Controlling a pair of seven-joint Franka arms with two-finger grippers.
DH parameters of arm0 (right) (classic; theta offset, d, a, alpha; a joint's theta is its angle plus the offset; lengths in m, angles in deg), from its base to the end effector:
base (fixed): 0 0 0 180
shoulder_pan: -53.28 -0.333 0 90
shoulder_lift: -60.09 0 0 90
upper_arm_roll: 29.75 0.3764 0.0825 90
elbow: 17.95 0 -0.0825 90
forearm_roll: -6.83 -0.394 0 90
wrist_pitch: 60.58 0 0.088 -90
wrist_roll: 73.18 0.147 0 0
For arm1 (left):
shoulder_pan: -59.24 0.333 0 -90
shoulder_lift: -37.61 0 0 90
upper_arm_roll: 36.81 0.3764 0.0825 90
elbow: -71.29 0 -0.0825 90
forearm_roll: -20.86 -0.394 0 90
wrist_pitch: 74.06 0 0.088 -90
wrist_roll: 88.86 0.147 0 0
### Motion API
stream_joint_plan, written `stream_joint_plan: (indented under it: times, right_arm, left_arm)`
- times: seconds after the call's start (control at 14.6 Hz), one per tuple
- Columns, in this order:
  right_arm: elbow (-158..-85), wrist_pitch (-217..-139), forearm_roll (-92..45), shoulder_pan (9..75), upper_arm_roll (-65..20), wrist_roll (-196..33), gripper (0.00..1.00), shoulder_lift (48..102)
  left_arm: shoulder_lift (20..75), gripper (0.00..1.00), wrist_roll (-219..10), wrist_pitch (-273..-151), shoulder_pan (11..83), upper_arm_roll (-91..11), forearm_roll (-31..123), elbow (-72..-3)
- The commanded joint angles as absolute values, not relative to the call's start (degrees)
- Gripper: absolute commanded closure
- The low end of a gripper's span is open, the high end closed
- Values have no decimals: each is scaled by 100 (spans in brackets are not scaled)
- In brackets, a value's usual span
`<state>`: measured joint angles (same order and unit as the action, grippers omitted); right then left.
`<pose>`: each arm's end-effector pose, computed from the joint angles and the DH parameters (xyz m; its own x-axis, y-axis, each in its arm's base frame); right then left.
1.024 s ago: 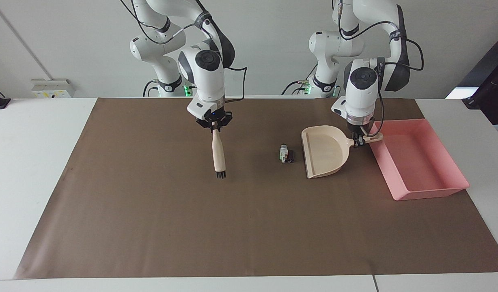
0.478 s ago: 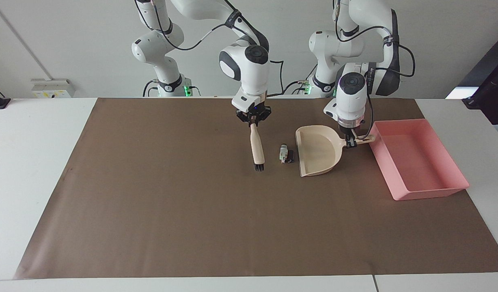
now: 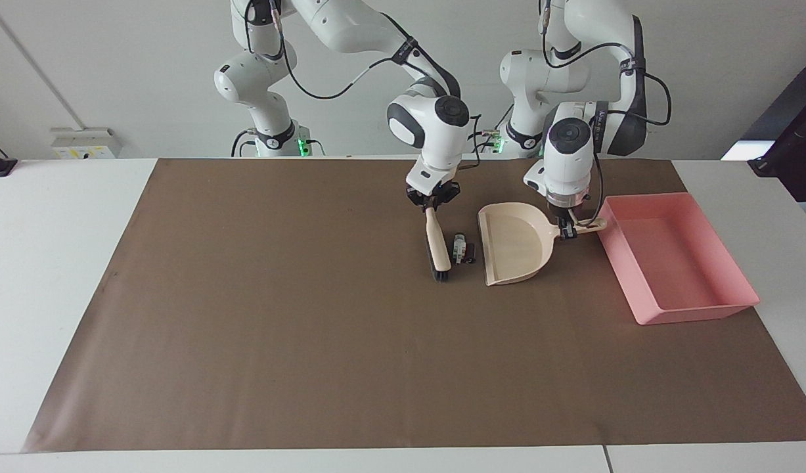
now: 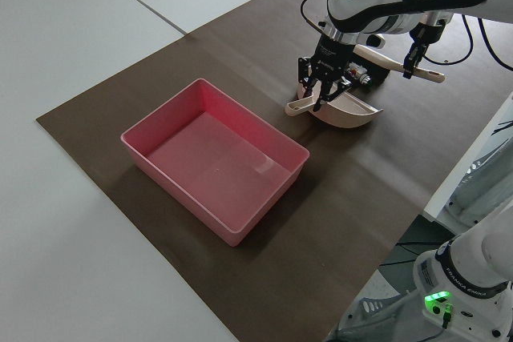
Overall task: Clean e-waste and dump in bin
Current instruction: 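Sweep the component into the dustpan with the right gripper's brush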
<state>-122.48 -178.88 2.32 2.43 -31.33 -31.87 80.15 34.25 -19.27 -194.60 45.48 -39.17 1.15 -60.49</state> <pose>0.4175 0.4973 0.3470 0.9882 0.0962 -0.1194 0.1006 -0.9944 0.0313 0.4786 -0.1097 0.3795 -0.1243 -0.9439 -0.3059 -0.9920 0.1119 0.0578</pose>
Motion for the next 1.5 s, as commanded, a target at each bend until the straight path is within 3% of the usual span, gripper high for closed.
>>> stream_joint_plan:
  times: [0.0,0.68,1.09,1.43]
  right_arm:
    - [-11877,-17791,-98,310,-3063,-3178,100,8232]
    - [-11735,-20076,-1670,345,-2368,-3572,100,8584]
    - [-11498,-19552,-1892,389,-2421,-3600,100,8462]
    - [-11866,-17926,-1551,1186,-2465,-3582,100,7101]
  left_arm:
    - [3366,100,-2013,-19368,4474,-3874,3,-6134]
    - [3339,100,-1986,-19438,4535,-3883,3,-6213]
    - [3383,100,-1661,-19842,4781,-3875,231,-6248]
    - [3375,100,-1055,-20071,5001,-3866,908,-6204]
